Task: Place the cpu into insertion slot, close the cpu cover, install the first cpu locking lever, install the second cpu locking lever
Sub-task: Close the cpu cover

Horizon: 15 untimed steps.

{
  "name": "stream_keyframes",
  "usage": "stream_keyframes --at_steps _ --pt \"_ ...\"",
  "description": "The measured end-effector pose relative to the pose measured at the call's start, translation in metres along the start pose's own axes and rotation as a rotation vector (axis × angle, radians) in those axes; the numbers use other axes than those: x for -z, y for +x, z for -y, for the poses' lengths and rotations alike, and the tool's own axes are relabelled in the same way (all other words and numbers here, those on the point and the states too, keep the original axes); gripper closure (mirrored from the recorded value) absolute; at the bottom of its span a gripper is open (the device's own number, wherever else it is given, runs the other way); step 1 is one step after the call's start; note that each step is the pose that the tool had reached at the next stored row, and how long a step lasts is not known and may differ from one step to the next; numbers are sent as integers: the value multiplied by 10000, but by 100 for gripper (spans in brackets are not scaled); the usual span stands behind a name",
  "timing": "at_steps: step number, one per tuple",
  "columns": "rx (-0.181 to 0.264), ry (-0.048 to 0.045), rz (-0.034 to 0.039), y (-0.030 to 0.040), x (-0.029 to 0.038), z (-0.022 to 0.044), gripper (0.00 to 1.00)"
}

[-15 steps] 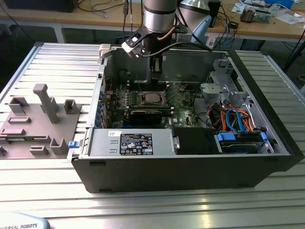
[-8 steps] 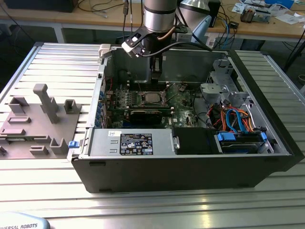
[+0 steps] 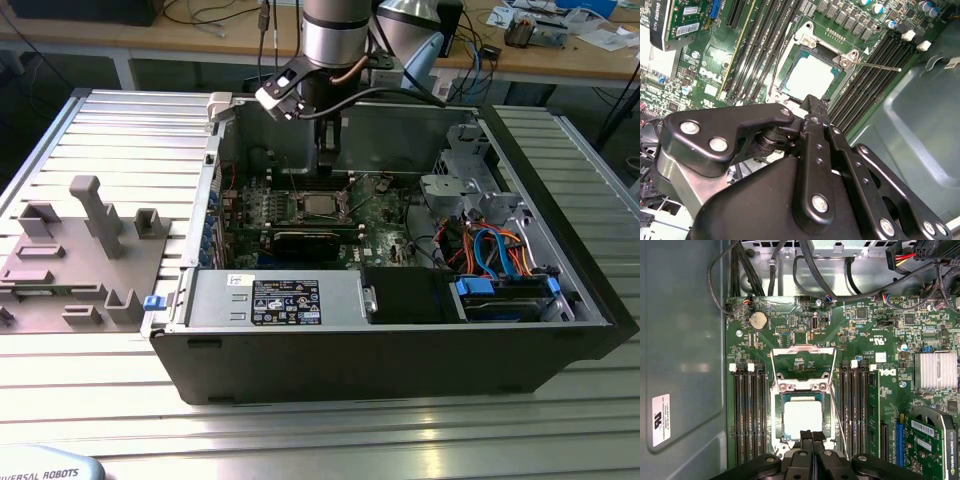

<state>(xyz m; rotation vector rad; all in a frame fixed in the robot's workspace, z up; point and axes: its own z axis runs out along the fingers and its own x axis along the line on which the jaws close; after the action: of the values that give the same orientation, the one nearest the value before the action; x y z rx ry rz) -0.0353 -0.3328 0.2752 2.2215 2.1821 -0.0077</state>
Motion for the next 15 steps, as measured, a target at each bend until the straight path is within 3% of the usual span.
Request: stream_keyframes --at_steps 11,15 --pt "-1 0 0 2 -2 -103 89" --pt "-1 1 0 4 -4 -217 89"
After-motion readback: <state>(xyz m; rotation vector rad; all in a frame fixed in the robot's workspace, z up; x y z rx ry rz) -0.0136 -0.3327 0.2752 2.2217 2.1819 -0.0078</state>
